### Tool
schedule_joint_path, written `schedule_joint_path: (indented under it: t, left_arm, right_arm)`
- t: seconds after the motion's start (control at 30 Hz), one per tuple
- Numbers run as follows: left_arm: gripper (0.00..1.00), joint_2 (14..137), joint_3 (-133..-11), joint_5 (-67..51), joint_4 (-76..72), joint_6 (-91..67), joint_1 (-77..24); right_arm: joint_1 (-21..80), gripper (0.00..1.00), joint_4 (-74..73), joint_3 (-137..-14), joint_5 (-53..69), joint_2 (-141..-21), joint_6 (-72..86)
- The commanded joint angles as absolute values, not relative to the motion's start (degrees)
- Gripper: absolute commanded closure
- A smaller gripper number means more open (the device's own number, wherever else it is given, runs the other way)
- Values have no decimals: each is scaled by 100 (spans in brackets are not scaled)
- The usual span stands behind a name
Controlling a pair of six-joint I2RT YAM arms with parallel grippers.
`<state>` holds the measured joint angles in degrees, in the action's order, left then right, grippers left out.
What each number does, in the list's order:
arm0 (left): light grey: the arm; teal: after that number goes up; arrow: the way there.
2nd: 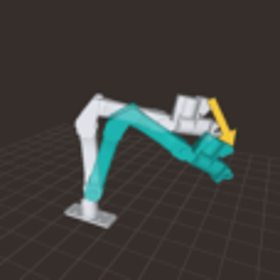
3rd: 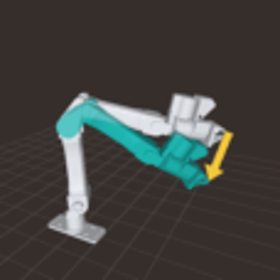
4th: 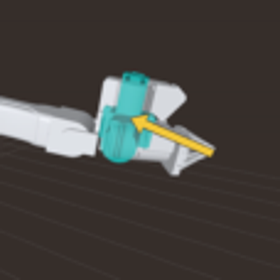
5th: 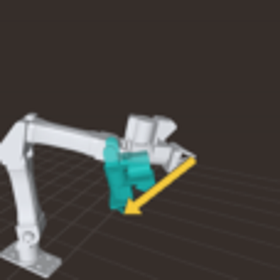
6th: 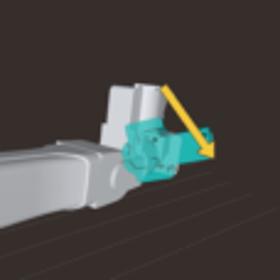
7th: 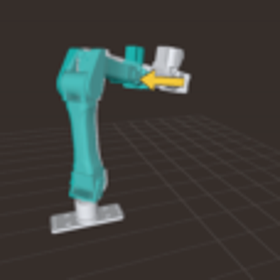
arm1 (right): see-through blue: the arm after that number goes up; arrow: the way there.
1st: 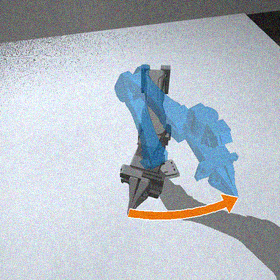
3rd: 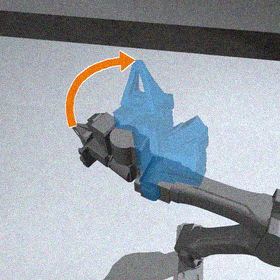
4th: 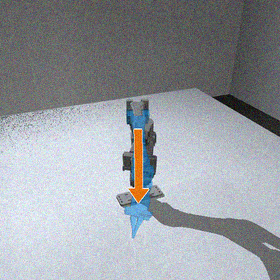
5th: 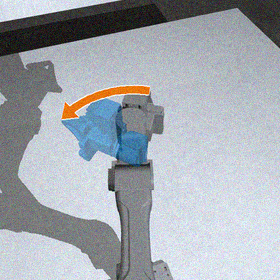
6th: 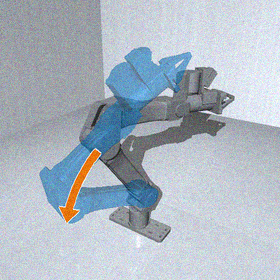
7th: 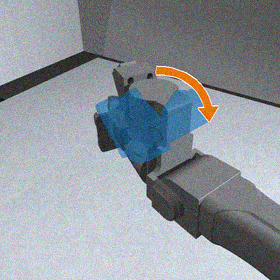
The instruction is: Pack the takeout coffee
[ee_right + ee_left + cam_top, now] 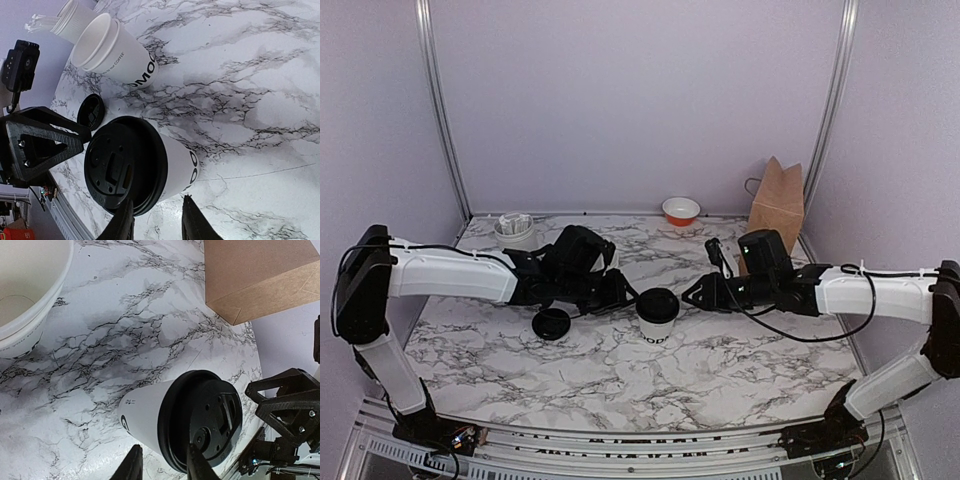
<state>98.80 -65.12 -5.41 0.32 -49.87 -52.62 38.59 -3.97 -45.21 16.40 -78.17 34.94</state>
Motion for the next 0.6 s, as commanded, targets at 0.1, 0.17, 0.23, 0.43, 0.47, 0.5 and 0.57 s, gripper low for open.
schedule_joint_path:
  t: [0.1,0.17,0.23,0.43,0.47,0.5,0.57]
  left_arm:
    - [69,10040,-6517,-634,-112,-5029,-5204]
    - [69,10066,-6528,-654,-113,-5027,-5203]
    - [69,10085,-6530,-672,-116,-5027,-5203]
    - [69,10140,-6531,-726,-140,-5026,-5203]
    - [69,10155,-6530,-736,-148,-5027,-5203]
    - [69,10164,-6524,-732,-156,-5032,-5203]
    - [69,10182,-6507,-740,-179,-5044,-5203]
  right_arm:
    - [3765,74,-83,-4567,1806,-8116,3621]
    - [3762,74,-38,-4570,1825,-8166,3634]
    - [3762,74,-12,-4570,1851,-8210,3639]
    - [3762,75,36,-4579,1915,-8300,3665]
    - [3762,75,35,-4581,1928,-8319,3665]
    - [3760,75,43,-4583,1952,-8334,3667]
    - [3762,75,72,-4571,1980,-8356,3676]
